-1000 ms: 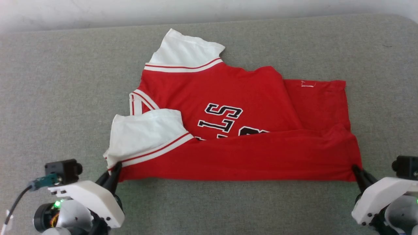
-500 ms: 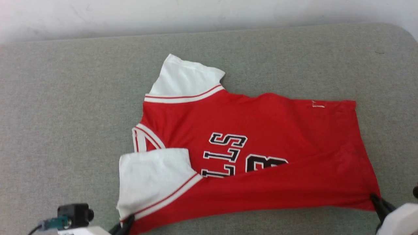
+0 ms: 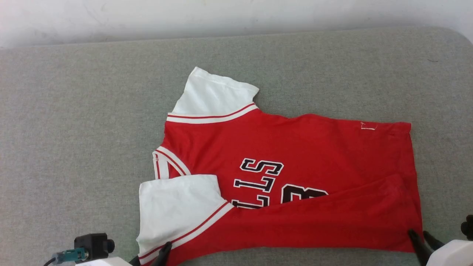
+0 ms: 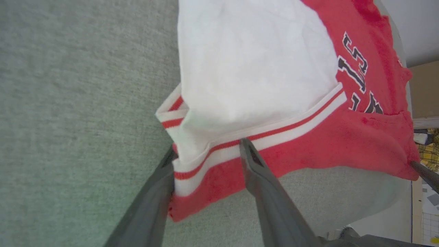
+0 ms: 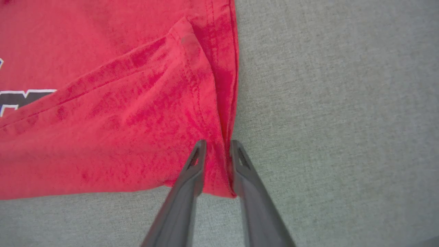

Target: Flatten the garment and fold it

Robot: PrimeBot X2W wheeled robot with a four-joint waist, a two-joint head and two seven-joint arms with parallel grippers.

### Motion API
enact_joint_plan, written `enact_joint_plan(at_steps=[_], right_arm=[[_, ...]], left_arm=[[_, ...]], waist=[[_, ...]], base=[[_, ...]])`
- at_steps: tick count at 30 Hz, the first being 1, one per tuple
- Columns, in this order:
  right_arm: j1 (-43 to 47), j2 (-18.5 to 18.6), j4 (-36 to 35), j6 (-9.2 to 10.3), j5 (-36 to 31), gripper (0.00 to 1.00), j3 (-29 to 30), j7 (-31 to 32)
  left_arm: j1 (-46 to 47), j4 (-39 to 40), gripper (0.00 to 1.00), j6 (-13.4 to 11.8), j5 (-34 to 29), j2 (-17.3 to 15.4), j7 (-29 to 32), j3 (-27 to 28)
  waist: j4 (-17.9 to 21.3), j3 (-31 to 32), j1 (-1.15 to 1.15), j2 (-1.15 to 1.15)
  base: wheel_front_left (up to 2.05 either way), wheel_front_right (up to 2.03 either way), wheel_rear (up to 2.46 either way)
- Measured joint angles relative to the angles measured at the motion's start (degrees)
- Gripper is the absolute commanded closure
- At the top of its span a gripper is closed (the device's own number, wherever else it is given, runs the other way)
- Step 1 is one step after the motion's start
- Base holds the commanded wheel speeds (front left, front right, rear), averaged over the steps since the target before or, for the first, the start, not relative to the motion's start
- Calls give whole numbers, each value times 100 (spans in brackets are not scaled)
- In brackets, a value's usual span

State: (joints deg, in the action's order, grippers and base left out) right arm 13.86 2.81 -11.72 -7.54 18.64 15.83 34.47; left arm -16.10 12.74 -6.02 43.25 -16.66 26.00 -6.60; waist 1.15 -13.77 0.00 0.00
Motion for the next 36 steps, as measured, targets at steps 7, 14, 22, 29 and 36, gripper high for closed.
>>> enact_joint_plan(at_steps=[7, 14, 22, 29, 36], right_arm=[[-75, -2, -54, 0, 215, 0, 75, -325], [-716, 21, -857, 2, -720, 0, 189, -1937], [-1323, 16, -794, 1, -985, 0, -227, -2874], [-1663, 13, -558, 1, -999, 0, -542, -3053], [-1859, 12, -344, 1, -948, 0, -693, -3126]], left_arm=[[19, 207, 0, 93, 214, 185, -523, 300], [508, 932, 0, 402, -226, -134, -1382, 738], [3078, 598, 0, 504, -1933, -931, -1796, 452], [5456, -802, 0, 1165, -2272, -1117, -1005, -657], [6480, -1972, 0, 1310, -1847, -1261, -211, -1556]], waist=[[65, 83, 0, 0], [168, -9, -1, 0], [242, -440, -1, 0], [300, -956, -2, 0], [447, -1431, -2, 0]], base=[[0, 0, 0], [0, 0, 0], [0, 0, 0], [0, 0, 0], [0, 0, 0]])
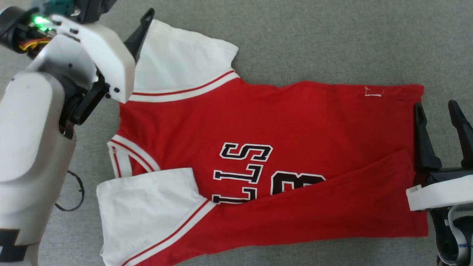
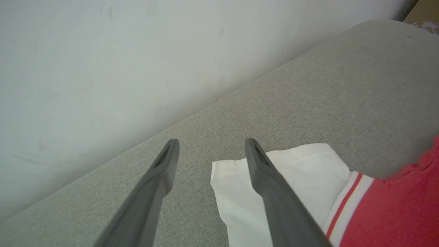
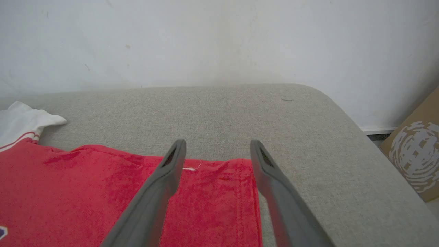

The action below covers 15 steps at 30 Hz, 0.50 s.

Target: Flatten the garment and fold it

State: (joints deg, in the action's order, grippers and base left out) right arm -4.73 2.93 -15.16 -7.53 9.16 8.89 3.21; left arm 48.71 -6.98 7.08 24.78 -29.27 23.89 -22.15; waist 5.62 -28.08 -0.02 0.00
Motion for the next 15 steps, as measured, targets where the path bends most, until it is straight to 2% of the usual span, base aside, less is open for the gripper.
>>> enact_joint_plan(at_steps=[3, 8, 12, 13, 14, 15], right_arm=[[-18, 1, 53, 0, 0, 0, -2, -32], [-122, 1, 109, 0, 37, 0, -51, -53], [-193, 0, 115, 0, 49, 0, -76, -80], [-213, 2, 112, 0, 48, 0, -73, -80], [-216, 2, 109, 0, 48, 0, -63, -79], [-219, 2, 107, 0, 47, 0, -54, -75]], left_arm=[[235, -275, 0, 2, 343, -47, 224, -308], [464, -678, 0, 2, 778, -322, 709, -808], [626, -907, 0, 3, 911, -527, 870, -920], [682, -947, 18, 3, 962, -543, 866, -917], [710, -979, 62, 3, 1022, -544, 840, -915], [725, -985, 100, 3, 1079, -546, 815, -926]], waist=[[78, -177, 0, 0], [213, -438, 0, 0], [336, -592, 2, 0], [362, -625, 2, 0], [385, -655, 2, 0], [403, -683, 2, 0]], base=[[0, 0, 0], [0, 0, 0], [0, 0, 0], [0, 0, 0], [0, 0, 0], [0, 0, 0]])
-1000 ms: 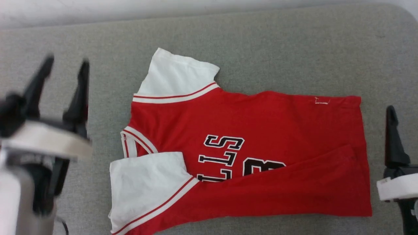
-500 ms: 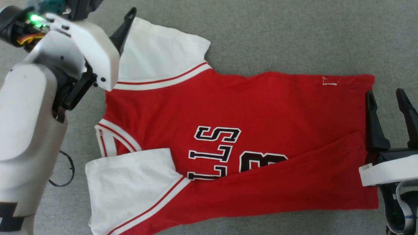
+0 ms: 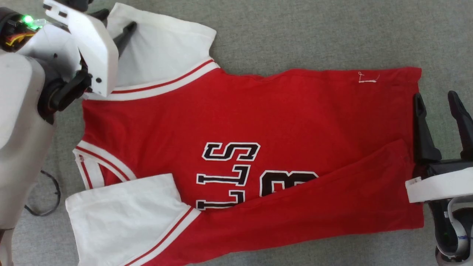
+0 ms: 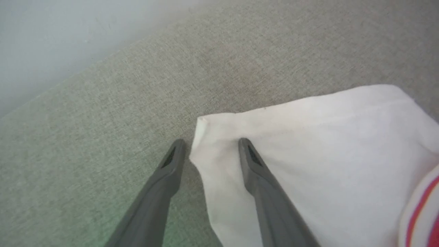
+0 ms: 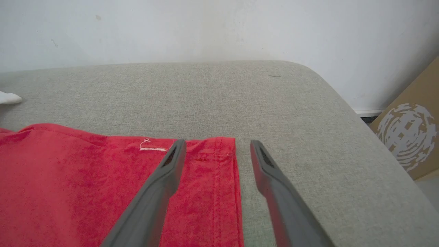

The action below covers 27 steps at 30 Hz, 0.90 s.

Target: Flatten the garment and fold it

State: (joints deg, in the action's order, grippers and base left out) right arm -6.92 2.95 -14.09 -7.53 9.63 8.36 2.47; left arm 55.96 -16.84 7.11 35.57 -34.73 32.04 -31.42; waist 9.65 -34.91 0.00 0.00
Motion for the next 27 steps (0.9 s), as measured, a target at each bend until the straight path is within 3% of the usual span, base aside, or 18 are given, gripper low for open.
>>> enact_joint_plan(at_steps=[5, 9, 14, 20, 23, 27], right_arm=[[-183, 1, -197, 0, -75, 0, -2, 224], [-731, 5, -491, 0, -258, 0, -138, 805], [-1560, 254, -336, 0, -127, 0, -119, 2376], [-1837, 400, 94, 0, -7, 0, 179, 4359], [-1845, 385, 152, 0, 89, 0, 296, 4812], [-1845, 431, 277, 0, 103, 0, 403, 4955]], left_arm=[[60, 8, 100, 0, 237, -3, -174, -166], [58, -35, 100, 0, 297, -11, -285, -292], [59, -74, 100, 0, 335, -11, -391, -386], [111, -73, 100, 3, 382, 22, -476, -433], [165, -73, 100, 41, 399, 36, -492, -450], [203, -65, 100, 42, 431, 45, -519, -469]], waist=[[-12, -33, 0, 0], [-79, 44, 0, 0], [-174, 79, 0, 0], [-288, -8, 0, 0], [-337, -55, 0, 0], [-381, -114, 0, 0]], base=[[0, 0, 0], [0, 0, 0], [0, 0, 0], [0, 0, 0], [0, 0, 0], [0, 0, 0]])
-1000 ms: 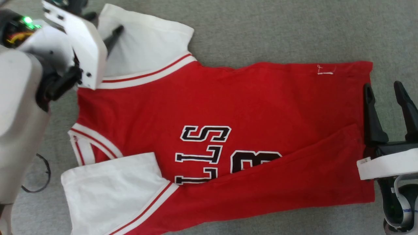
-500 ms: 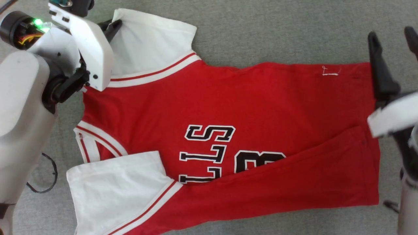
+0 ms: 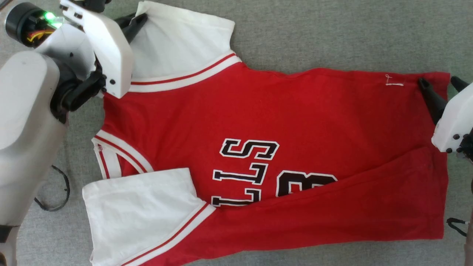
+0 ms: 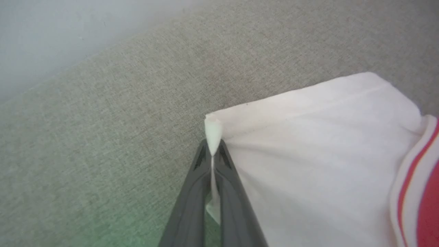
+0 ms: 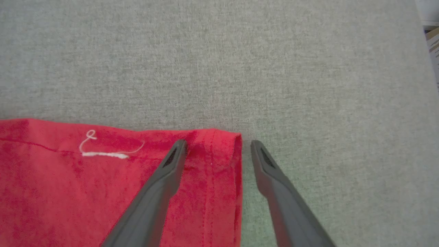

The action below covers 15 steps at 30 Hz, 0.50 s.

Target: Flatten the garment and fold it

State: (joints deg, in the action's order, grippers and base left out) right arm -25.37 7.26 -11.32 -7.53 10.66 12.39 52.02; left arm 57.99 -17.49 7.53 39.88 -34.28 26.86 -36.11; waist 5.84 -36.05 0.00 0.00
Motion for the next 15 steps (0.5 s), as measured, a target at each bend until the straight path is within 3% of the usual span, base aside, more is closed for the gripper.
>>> enact_joint_plan(at_steps=[5, 6, 8, 15], right_arm=[[-1, -59, 98, 0, 2, 1, 112, 41], [-3, -73, 107, 0, 4, 53, 132, 40], [-26, -97, 123, 0, 12, 100, 145, -13], [-26, -124, 303, 0, -18, 100, 142, -369]], left_arm=[[87, 11, 100, 1, 16, 3, 1, -35], [96, 13, 100, 1, 16, 4, 1, -43], [114, 19, 100, 1, 16, 9, -9, -62], [-19, -49, 100, 0, 97, 16, -412, -12]], waist=[[-42, -64, 0, 0], [-52, -71, 0, 0], [-70, -74, 0, 0], [-98, 108, -1, 0]], base=[[0, 0, 0], [0, 0, 0], [0, 0, 0], [0, 0, 0]])
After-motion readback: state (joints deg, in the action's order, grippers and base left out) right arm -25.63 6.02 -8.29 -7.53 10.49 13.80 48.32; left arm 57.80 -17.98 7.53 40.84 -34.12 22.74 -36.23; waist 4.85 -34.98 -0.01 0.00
